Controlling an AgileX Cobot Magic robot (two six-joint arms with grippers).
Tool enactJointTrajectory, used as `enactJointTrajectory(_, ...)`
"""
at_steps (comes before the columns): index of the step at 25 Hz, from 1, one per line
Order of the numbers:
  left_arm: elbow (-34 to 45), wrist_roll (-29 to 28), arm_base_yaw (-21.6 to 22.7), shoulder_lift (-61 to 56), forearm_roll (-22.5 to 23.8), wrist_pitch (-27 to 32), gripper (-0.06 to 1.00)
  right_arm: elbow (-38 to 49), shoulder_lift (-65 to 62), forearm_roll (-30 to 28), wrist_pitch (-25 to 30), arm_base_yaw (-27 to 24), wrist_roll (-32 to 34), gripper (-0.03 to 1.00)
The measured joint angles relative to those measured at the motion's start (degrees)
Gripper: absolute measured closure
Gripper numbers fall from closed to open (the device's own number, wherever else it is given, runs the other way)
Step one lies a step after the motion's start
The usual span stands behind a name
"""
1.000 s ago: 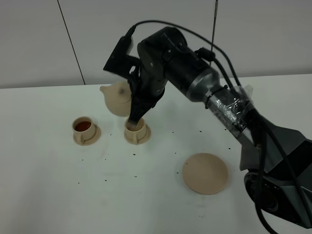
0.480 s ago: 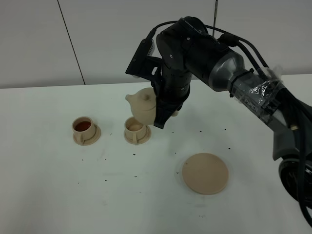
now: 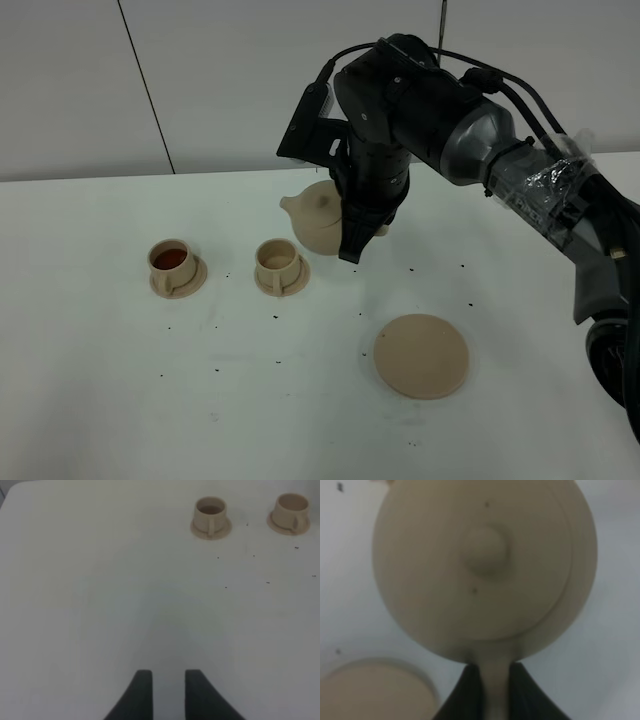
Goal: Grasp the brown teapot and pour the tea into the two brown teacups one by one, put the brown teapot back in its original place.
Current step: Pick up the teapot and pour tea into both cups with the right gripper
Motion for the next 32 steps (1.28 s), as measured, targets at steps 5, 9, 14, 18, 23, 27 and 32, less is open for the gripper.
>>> enactJointTrajectory(5, 0.0, 0.0, 0.0, 0.0, 0.0, 0.0, 0.71, 0.0, 1.43, -0.99, -0.05, -0.43, -0.54, 0.87)
enactJointTrajectory(9, 0.0, 0.0, 0.0, 0.0, 0.0, 0.0, 0.71, 0.06, 2.04, -0.35, -0.05, -0.45, -1.57, 0.87)
enactJointTrajectory(14, 0.0, 0.0, 0.0, 0.0, 0.0, 0.0, 0.71, 0.06, 2.65, 0.97, -1.23, -0.5, -2.26, 0.87)
enactJointTrajectory(18, 0.0, 0.0, 0.0, 0.0, 0.0, 0.0, 0.71, 0.06, 3.99, 2.72, -1.78, -0.5, -3.09, 0.87)
enactJointTrajectory(23, 0.0, 0.0, 0.0, 0.0, 0.0, 0.0, 0.71, 0.06, 4.23, 2.72, -2.04, -0.5, -3.43, 0.87)
enactJointTrajectory(27, 0.0, 0.0, 0.0, 0.0, 0.0, 0.0, 0.71, 0.06, 4.23, 2.72, -2.31, -0.5, -3.95, 0.87)
enactJointTrajectory(32, 0.0, 0.0, 0.0, 0.0, 0.0, 0.0, 0.71, 0.06, 4.23, 2.72, -2.88, -0.5, -4.55, 0.87)
